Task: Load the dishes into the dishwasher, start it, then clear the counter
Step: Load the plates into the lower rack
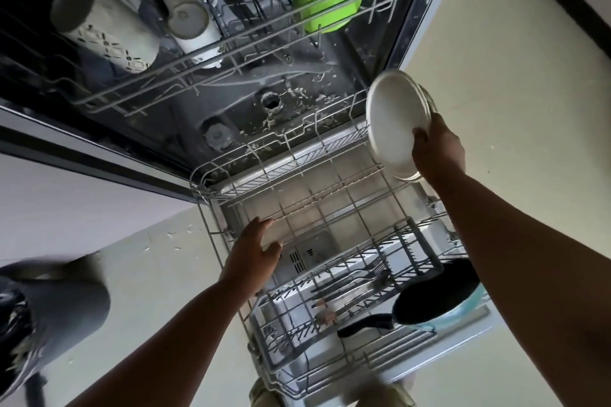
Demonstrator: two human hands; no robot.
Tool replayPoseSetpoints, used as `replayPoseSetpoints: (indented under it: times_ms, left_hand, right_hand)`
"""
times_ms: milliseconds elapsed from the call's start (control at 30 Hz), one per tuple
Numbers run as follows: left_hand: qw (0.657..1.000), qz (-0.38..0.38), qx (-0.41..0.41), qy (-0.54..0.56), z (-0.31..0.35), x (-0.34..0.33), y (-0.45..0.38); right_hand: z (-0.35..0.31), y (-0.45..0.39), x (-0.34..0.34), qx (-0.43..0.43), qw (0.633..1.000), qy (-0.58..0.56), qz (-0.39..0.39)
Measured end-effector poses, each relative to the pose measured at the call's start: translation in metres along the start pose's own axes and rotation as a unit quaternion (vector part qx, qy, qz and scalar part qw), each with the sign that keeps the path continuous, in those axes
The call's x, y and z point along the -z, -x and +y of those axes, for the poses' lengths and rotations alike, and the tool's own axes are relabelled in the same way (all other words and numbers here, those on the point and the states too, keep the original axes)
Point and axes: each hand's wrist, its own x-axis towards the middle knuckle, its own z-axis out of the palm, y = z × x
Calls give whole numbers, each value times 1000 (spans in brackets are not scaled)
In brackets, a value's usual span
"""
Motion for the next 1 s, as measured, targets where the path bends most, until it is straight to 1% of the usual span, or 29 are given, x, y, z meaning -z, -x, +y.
replayPoseSetpoints:
  times_ms: [100, 167, 300, 433, 533, 633, 700, 833, 1000]
  left_hand:
    - [1000, 0, 10, -10, -8, -2, -1]
    - [1000, -3, 12, -11, -11, -5, -1]
    - [1000, -7, 7, -23, -13, -12, 1]
    - [999, -11, -4, -48, -5, -15, 12]
    - [996, -6, -13, -91, 15, -15, 23]
    - [983, 6, -34, -181, 46, -5, 38]
    - [967, 26, -51, -249, 66, 8, 54]
    - [943, 87, -55, -316, 101, 49, 106]
    - [939, 168, -4, -302, 130, 114, 195]
  right_hand:
    - [1, -2, -12, -10, 998, 25, -51]
    - [4, -3, -19, -34, 997, 29, -67]
    - [13, 5, -20, -70, 993, 56, -70]
    - [19, 35, -13, -62, 995, 73, -38]
    - [17, 67, -5, 12, 990, 141, -28]
    - [9, 104, 7, 116, 963, 239, -54]
    - [-4, 129, 18, 184, 942, 273, -70]
    - [-51, 181, 60, 297, 898, 300, -126]
    - [-123, 250, 124, 426, 852, 282, -113]
